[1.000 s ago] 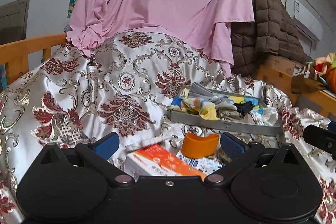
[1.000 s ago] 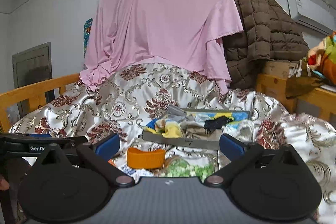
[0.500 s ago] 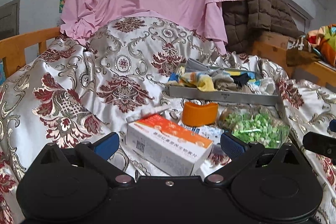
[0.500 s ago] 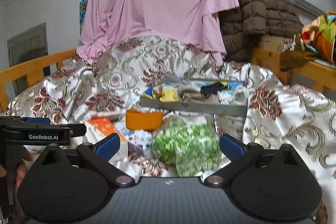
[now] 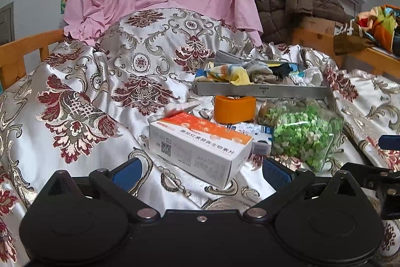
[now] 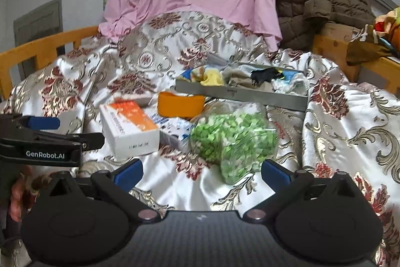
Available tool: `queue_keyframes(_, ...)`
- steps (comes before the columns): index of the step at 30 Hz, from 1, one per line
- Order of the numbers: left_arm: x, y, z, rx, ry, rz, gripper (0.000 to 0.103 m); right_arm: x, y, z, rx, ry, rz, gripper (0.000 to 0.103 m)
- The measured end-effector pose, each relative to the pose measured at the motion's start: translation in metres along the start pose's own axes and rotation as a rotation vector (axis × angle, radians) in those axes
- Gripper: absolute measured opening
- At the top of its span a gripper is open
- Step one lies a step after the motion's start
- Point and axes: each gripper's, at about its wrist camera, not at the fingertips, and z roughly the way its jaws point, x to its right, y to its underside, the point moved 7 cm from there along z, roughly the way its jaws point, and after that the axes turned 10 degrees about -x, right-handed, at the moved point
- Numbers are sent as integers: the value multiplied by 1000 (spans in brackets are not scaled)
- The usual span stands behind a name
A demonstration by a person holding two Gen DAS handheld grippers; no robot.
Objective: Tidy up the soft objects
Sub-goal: 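Move both tools toward the orange strap and white printed packet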
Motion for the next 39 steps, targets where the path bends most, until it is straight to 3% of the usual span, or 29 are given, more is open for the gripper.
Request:
queue_keyframes(25,-17,6,9,-54,-44,49,102,-28,-4,15,-20,-76,-108,103)
queue_keyframes(39,-37,-13,19,-60,-85,39,102,-39,-44,32,29,-140,-227,103)
